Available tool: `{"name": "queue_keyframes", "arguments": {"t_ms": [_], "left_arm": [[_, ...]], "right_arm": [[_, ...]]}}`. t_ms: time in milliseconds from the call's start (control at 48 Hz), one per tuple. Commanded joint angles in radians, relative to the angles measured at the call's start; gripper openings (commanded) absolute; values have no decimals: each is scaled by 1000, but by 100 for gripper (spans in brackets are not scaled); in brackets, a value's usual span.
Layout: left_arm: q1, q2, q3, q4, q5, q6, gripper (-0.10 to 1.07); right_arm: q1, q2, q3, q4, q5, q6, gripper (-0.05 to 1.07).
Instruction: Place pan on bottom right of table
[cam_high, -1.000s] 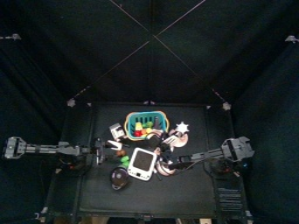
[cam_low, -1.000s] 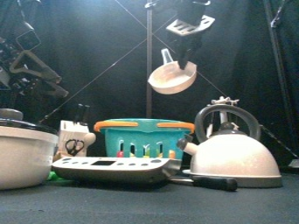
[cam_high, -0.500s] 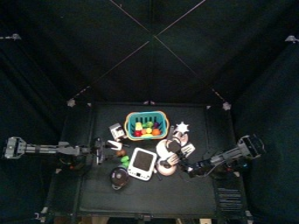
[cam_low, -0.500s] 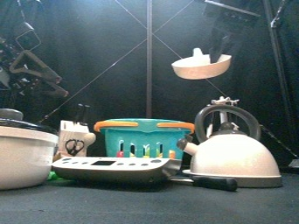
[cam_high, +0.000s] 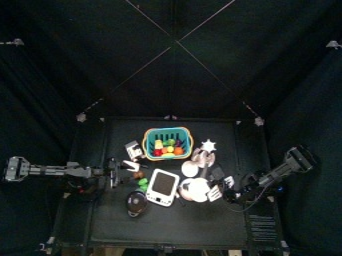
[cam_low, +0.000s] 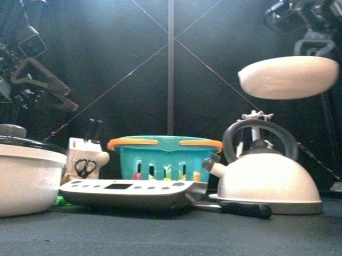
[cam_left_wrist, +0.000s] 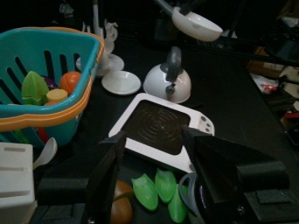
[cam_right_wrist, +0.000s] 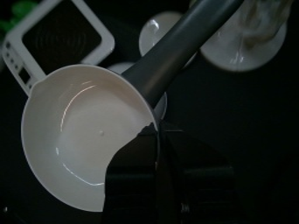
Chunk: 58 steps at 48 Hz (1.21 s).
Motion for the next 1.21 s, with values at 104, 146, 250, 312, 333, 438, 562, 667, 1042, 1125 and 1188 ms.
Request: {"name": "queue_keyframes", "arguments": {"t_ms": [104,146,250,312,333,438,562,667,1042,1125,1188], "left_arm": [[2,3,-12,-2,-5,-2,90],[0,3,-12,-2,-5,-2,90],[0,3,-12,-2,-5,-2,90],[0,3,-12,-2,-5,-2,90],[0,3,-12,-2,-5,-2,90],[2,3,-12,-2,-5,-2,90],[2,3,-12,-2,-5,-2,90],[0,3,-12,-2,-5,-2,90],[2,3,-12,-3,-5,-2,90],[2,3,-12,-2,-5,-2,90],[2,3,-12,-2,-5,-2,90]], "right_arm": [[23,-23,112,51,-156,75,27],[25,-20,129,57,-170,84,27],[38,-11,153,66,-190,94,28],[49,-3,166,78,-204,95,28],[54,-2,169,84,-209,95,28],[64,21,183,121,-252,94,28],[63,69,190,127,-321,92,28],[58,124,193,129,-393,86,29],[55,183,187,140,-428,84,68],[54,183,183,130,-428,84,76],[54,183,179,124,-428,83,79]]}}
